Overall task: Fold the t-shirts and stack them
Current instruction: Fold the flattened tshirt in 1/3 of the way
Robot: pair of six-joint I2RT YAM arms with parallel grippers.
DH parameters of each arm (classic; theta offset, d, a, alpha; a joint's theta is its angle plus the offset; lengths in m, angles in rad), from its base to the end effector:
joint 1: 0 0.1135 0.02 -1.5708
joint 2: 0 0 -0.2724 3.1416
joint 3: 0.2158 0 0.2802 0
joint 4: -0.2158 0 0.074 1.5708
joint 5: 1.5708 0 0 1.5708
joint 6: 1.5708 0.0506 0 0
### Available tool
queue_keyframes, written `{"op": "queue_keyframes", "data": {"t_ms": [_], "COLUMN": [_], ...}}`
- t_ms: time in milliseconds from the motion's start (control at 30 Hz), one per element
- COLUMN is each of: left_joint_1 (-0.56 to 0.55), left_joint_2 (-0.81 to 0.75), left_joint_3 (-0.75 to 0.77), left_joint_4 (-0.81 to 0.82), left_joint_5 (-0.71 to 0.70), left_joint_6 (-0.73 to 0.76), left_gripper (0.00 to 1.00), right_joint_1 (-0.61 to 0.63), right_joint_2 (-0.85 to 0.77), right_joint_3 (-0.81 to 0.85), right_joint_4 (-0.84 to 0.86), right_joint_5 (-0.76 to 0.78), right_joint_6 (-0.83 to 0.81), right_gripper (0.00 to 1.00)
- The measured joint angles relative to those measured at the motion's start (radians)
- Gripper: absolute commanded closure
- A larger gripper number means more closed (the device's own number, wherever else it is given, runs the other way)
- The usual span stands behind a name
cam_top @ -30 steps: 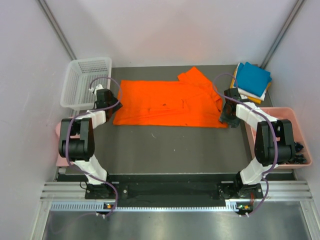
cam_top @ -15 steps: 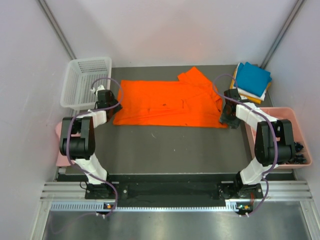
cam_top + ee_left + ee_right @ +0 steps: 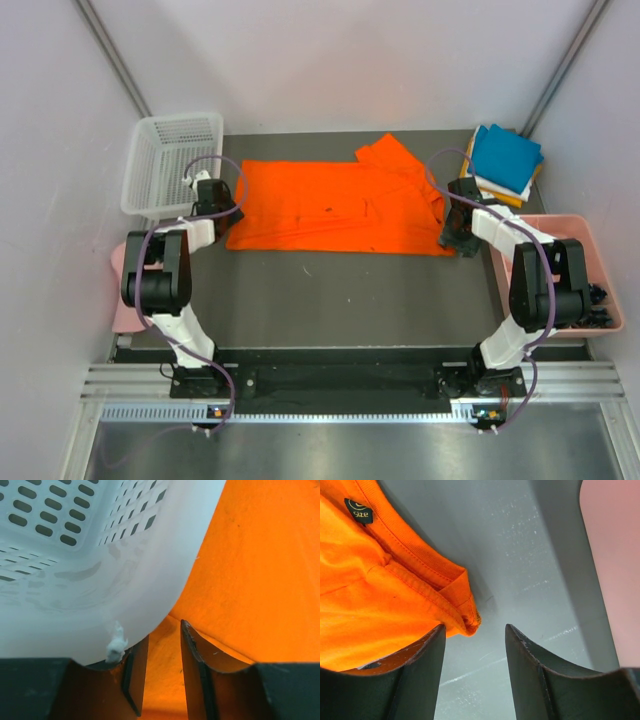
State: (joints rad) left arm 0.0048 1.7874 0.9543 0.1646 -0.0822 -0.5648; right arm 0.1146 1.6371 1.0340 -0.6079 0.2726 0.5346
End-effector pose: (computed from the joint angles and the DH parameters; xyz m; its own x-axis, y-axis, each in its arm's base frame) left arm 0.4047 0.0061 0.1402 -0.4865 -0.5358 -0.6901 -0.3902 0.8400 -0.3771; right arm 0.3400 0.0254 0.1646 -0.8082 0.4009 -0.4314 0.4600 0.8871 -0.0375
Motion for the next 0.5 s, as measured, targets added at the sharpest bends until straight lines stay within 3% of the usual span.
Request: {"op": "queue_keyframes", "data": {"t_ms": [233, 500], "left_joint_1": [-0.003, -0.008], "left_joint_2": [0.016, 0.053], "left_joint_3": [0.023, 0.058], "left_joint_4": [-0.016, -0.015], "left_joint_5": [-0.009, 0.012], "left_joint_6": [0.000, 0.008], "left_gripper": [0.66, 0.82], "right_joint_1": [0.000, 0.000], "right_joint_2": [0.000, 0.000], "right_joint_3": [0.000, 0.000], "right_joint_4": [0.000, -0.003], "right_joint_5": [0.000, 0.000], "right_joint_6": [0.000, 0.000], "right_gripper": [0.48, 0.49]}}
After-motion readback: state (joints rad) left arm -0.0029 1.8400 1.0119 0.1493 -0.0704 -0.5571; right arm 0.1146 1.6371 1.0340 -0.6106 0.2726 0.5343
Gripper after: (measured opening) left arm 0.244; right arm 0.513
